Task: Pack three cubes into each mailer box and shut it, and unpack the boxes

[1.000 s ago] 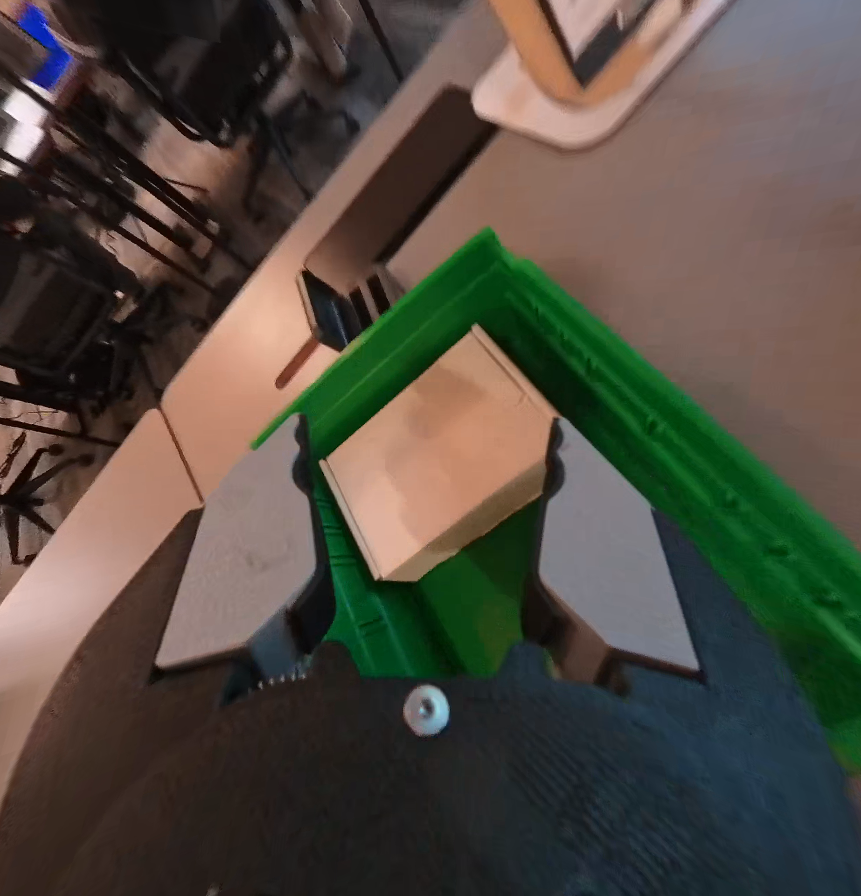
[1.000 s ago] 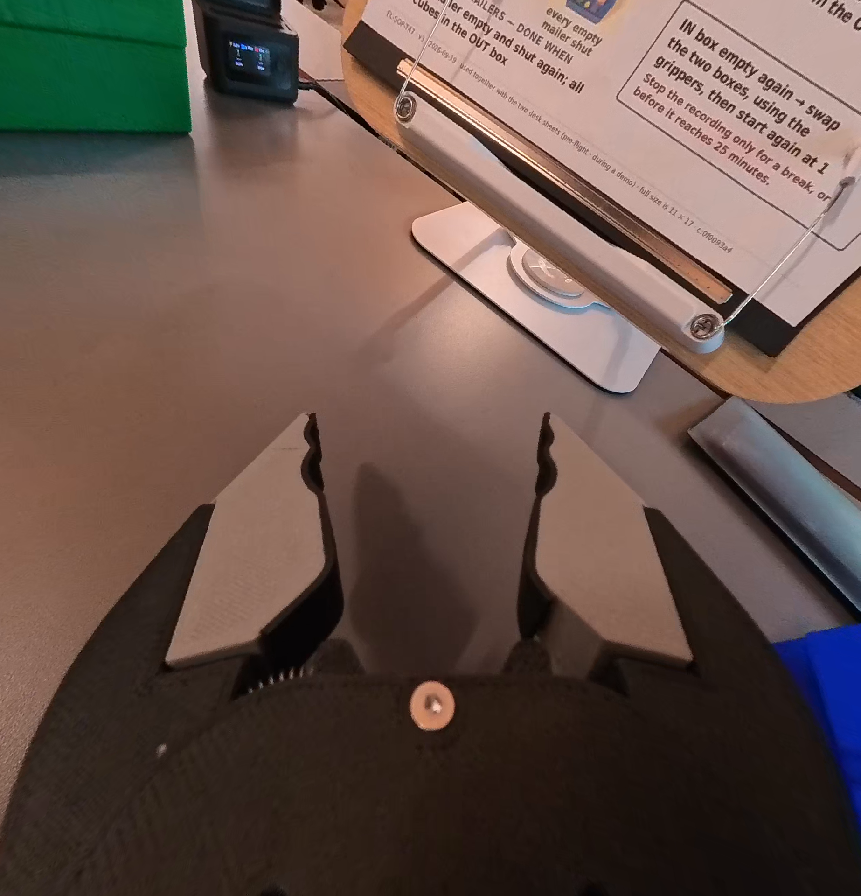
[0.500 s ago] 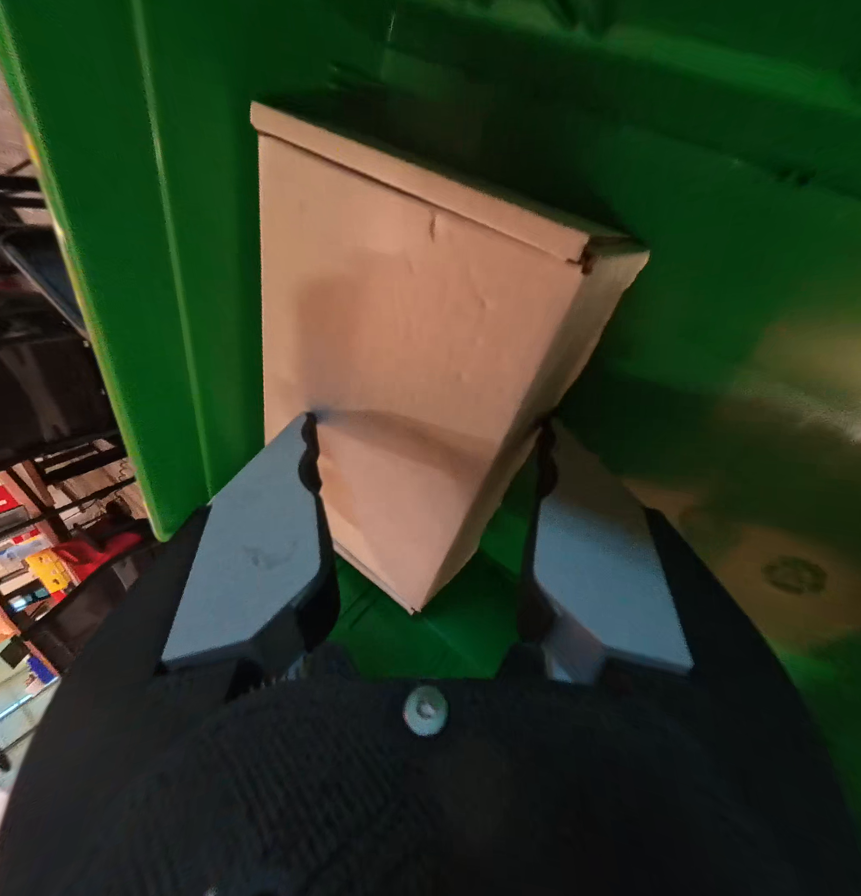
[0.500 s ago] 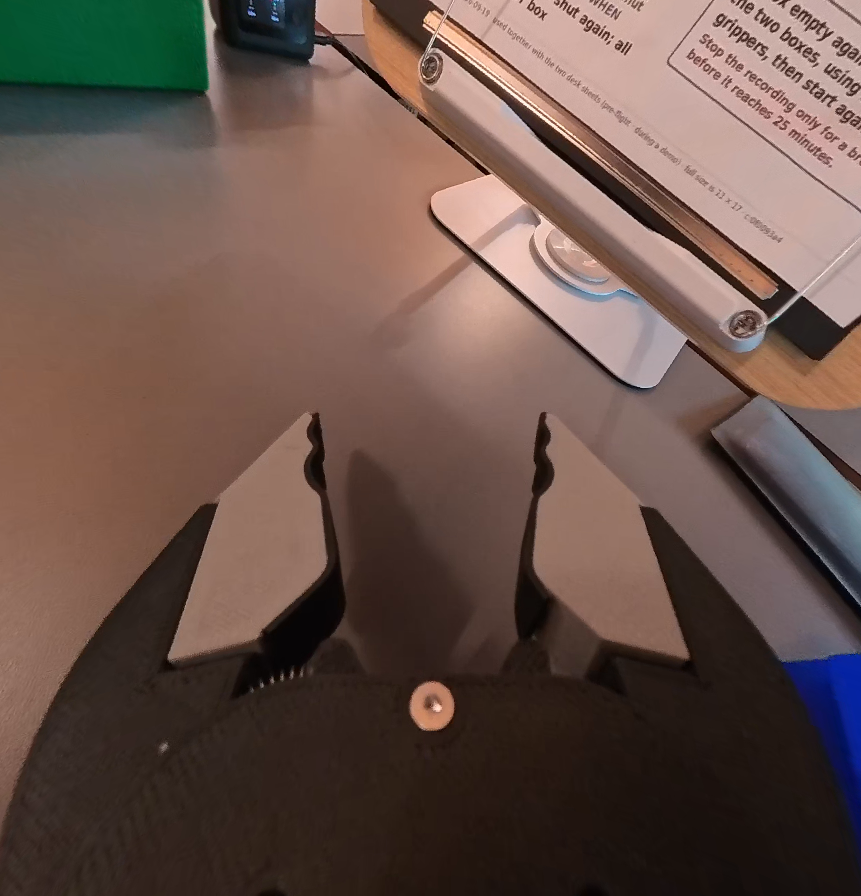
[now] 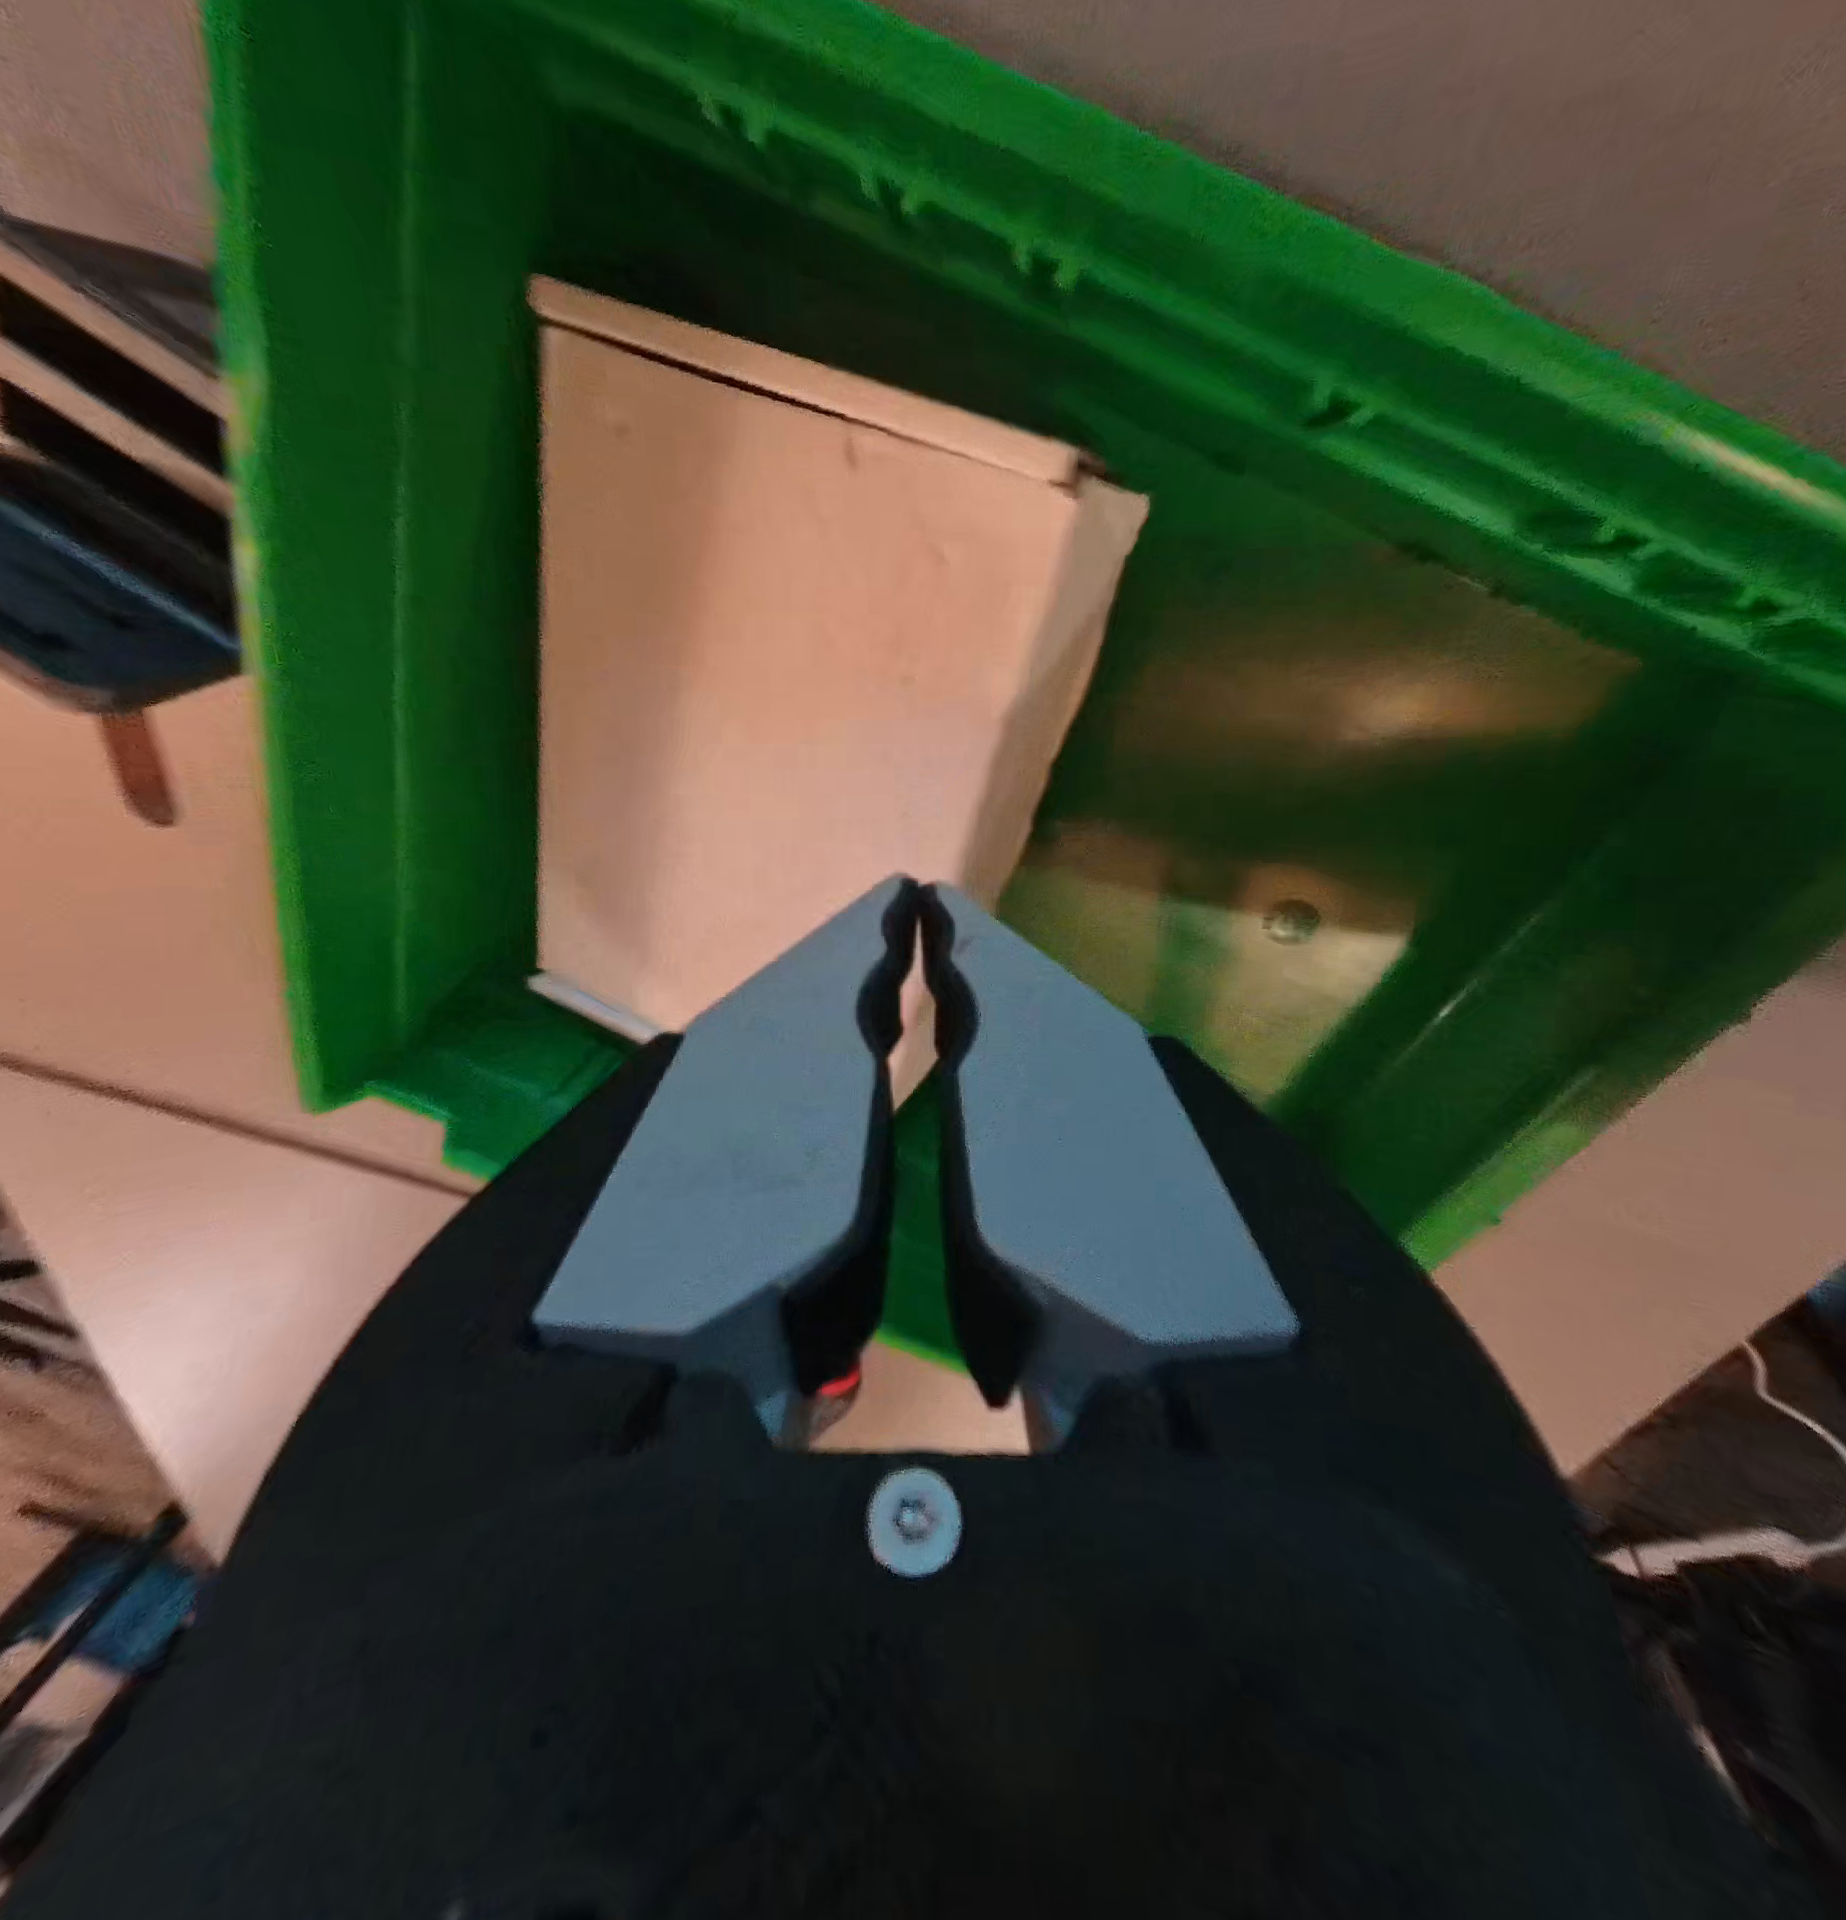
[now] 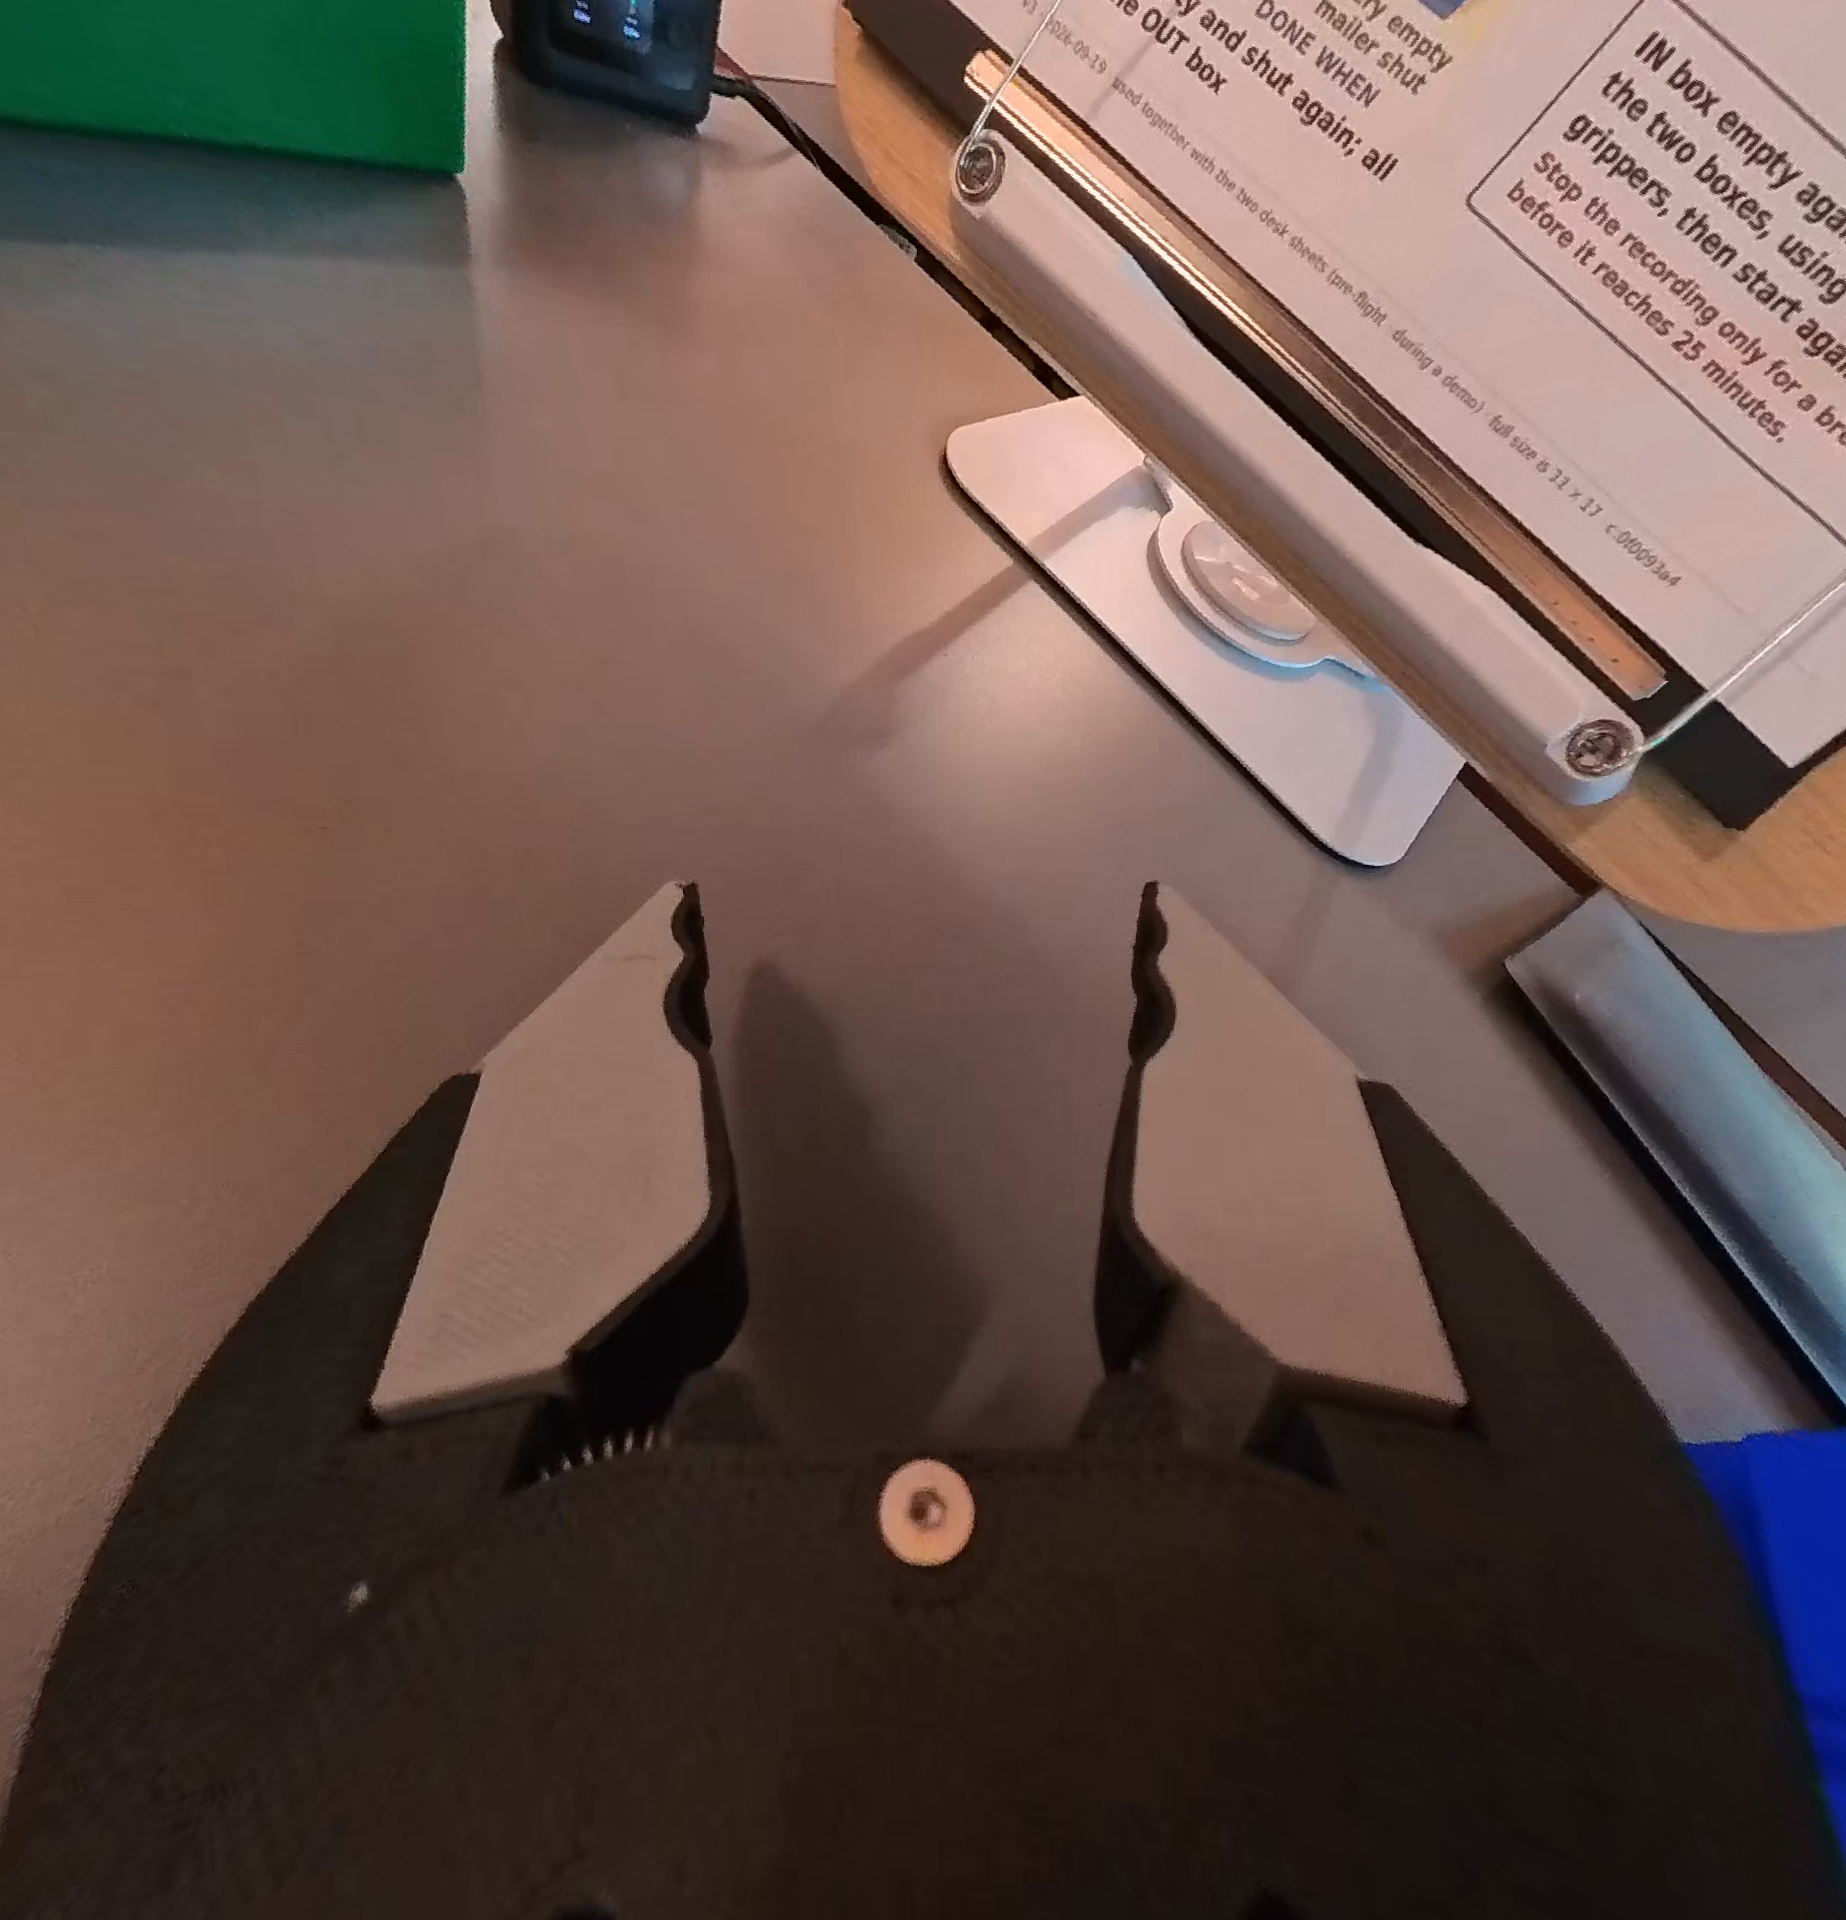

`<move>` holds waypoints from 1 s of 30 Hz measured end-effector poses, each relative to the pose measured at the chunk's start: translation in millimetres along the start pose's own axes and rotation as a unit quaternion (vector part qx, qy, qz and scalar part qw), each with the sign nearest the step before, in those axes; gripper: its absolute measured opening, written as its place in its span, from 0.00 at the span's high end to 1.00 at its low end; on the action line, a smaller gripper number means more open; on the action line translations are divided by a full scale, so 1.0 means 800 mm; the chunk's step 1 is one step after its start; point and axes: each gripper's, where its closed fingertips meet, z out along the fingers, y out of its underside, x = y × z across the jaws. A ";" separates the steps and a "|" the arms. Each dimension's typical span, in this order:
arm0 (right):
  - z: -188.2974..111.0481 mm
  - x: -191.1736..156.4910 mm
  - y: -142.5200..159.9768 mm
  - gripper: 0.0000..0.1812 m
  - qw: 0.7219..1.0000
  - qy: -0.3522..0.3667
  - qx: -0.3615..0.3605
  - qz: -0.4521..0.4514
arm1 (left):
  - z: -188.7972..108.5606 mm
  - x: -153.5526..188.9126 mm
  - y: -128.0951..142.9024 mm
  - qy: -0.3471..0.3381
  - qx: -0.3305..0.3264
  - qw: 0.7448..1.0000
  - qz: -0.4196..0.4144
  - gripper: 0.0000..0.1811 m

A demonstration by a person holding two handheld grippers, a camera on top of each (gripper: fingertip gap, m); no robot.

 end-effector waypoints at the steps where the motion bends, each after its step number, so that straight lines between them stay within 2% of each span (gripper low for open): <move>1: 0.000 0.000 0.000 0.56 1.000 -0.001 -0.002 -0.001 | -0.006 -0.007 0.000 -0.017 -0.006 1.000 0.005 1.00; 4: 0.001 -0.002 0.001 0.56 1.000 0.000 -0.005 -0.006 | -0.009 -0.015 0.004 -0.044 -0.036 0.998 0.021 1.00; 7: 0.001 -0.003 0.000 0.56 1.000 0.000 -0.003 -0.010 | -0.002 -0.009 -0.003 -0.059 -0.025 0.998 0.022 0.97; 9: 0.001 -0.003 0.001 0.56 1.000 -0.001 -0.003 -0.011 | 0.010 -0.007 -0.009 -0.084 -0.009 0.996 0.021 0.69; 10: 0.001 -0.004 0.001 0.56 1.000 -0.001 -0.004 -0.013 | 0.017 -0.009 -0.010 -0.102 -0.004 0.995 0.023 0.63; 12: 0.002 -0.005 0.002 0.56 1.000 -0.001 -0.007 -0.016 | 0.031 -0.013 -0.013 -0.140 0.008 0.990 0.033 0.56; 13: 0.002 -0.005 0.002 0.56 1.000 -0.001 -0.008 -0.018 | 0.039 -0.014 -0.014 -0.156 0.013 0.987 0.038 0.56; 16: 0.002 -0.006 0.002 0.56 1.000 0.001 -0.009 -0.024 | 0.070 -0.004 -0.016 -0.150 0.015 0.988 0.044 0.53; 17: 0.002 -0.006 0.002 0.57 1.000 0.002 -0.008 -0.025 | 0.077 -0.004 -0.018 -0.163 0.019 0.985 0.049 0.46; 19: 0.002 -0.005 0.002 0.57 1.000 0.003 -0.008 -0.023 | 0.078 -0.014 -0.023 -0.212 0.030 0.974 0.071 0.53; 24: 0.003 -0.005 0.003 0.57 1.000 0.001 -0.011 -0.019 | 0.078 -0.017 -0.025 -0.236 0.024 0.968 0.084 0.56; 30: 0.004 -0.007 0.003 0.57 0.999 0.005 -0.015 -0.032 | 0.073 -0.016 -0.020 -0.196 -0.014 0.974 0.108 0.59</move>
